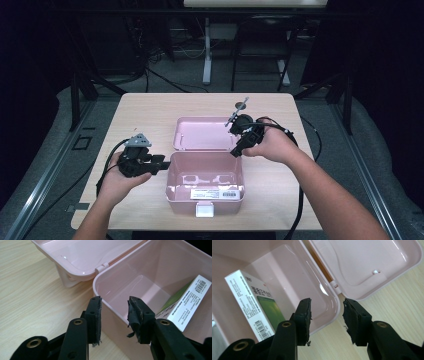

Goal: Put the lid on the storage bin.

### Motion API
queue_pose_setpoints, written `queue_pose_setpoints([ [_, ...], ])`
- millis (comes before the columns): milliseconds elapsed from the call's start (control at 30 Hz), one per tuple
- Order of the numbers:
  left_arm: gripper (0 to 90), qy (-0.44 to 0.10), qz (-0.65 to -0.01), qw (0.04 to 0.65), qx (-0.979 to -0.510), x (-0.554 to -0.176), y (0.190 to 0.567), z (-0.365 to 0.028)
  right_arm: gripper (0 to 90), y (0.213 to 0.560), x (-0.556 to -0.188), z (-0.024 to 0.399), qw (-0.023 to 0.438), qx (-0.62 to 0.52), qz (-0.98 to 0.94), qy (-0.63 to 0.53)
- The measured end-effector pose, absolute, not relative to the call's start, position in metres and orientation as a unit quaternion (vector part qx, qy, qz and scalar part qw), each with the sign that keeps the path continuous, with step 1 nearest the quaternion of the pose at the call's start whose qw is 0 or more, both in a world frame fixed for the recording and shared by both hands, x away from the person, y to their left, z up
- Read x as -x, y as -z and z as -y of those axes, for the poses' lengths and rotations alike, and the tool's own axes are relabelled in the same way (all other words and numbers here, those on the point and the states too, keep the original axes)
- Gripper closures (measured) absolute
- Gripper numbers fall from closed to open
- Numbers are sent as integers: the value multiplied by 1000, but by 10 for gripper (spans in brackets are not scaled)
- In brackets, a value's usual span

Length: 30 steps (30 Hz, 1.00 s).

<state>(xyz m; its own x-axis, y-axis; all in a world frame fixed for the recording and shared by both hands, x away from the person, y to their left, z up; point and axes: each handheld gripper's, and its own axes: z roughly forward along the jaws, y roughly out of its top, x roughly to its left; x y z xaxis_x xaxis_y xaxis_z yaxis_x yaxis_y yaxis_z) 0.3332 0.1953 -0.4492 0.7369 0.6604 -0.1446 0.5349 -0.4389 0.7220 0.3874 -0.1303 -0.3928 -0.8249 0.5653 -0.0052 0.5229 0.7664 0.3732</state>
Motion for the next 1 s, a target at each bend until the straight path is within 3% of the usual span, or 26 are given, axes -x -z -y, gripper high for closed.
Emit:
queue_pose_setpoints([
  [600, 729, -90, -347, 381, -852, -334, 460, -185, 622, 405, -399, 141, 62, -325, -922, -203],
  [1000, 738, -89, -349, 382, -851, -334, 460, -185, 629, 410, -408, 145, 62, -353, -909, -212],
])
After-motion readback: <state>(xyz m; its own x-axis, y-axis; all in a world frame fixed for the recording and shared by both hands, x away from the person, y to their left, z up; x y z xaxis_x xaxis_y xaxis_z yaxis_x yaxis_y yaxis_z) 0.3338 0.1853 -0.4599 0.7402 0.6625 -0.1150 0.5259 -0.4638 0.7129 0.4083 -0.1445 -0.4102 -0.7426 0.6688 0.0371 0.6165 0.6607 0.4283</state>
